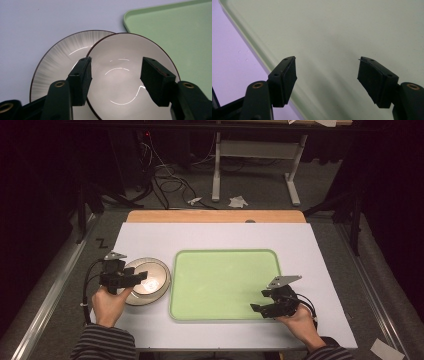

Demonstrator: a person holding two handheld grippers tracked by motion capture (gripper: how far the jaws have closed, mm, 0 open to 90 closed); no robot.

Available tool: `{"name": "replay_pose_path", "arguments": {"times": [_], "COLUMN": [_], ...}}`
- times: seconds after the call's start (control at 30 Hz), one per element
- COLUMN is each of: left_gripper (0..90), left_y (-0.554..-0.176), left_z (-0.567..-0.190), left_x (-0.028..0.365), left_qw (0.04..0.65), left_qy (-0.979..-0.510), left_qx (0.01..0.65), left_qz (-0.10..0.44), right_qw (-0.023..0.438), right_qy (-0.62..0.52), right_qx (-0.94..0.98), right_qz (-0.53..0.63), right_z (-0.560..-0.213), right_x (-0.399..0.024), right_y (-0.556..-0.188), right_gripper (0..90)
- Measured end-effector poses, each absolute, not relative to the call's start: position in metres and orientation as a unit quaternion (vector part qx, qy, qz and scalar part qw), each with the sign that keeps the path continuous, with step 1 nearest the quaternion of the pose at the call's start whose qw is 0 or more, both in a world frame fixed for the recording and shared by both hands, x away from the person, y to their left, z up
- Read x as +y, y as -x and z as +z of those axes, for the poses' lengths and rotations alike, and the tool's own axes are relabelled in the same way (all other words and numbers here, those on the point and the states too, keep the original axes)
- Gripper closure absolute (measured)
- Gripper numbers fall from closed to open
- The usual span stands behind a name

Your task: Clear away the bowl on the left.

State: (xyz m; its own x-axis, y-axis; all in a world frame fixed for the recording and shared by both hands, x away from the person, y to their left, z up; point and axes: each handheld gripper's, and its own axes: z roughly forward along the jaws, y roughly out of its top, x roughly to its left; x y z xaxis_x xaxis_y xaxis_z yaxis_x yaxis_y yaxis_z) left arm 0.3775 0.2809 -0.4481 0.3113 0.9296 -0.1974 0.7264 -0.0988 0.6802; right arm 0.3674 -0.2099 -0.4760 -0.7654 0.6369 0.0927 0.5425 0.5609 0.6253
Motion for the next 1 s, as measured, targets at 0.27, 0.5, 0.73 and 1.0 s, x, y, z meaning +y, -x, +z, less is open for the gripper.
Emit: {"name": "replay_pose_path", "arguments": {"times": [0.27, 0.5, 0.73, 1.0], "left_gripper": [42.5, 42.5, 42.8, 43.8], "left_y": [-0.377, -0.377, -0.384, -0.393], "left_z": [-0.447, -0.448, -0.457, -0.469], "left_x": [0.285, 0.289, 0.299, 0.300], "left_qw": [0.358, 0.348, 0.335, 0.311], "left_qy": [-0.723, -0.718, -0.705, -0.708], "left_qx": [0.573, 0.583, 0.612, 0.627], "left_qz": [0.147, 0.155, 0.129, 0.094], "right_qw": [0.072, 0.071, 0.072, 0.072], "right_qy": [-0.335, -0.336, -0.334, -0.334], "right_qx": [0.880, 0.880, 0.881, 0.881], "right_qz": [0.328, 0.328, 0.327, 0.327], "right_z": [-0.476, -0.476, -0.476, -0.476], "right_x": [-0.210, -0.210, -0.210, -0.210], "right_y": [-0.367, -0.367, -0.367, -0.368], "right_gripper": [32.8, 32.8, 32.8, 32.8]}}
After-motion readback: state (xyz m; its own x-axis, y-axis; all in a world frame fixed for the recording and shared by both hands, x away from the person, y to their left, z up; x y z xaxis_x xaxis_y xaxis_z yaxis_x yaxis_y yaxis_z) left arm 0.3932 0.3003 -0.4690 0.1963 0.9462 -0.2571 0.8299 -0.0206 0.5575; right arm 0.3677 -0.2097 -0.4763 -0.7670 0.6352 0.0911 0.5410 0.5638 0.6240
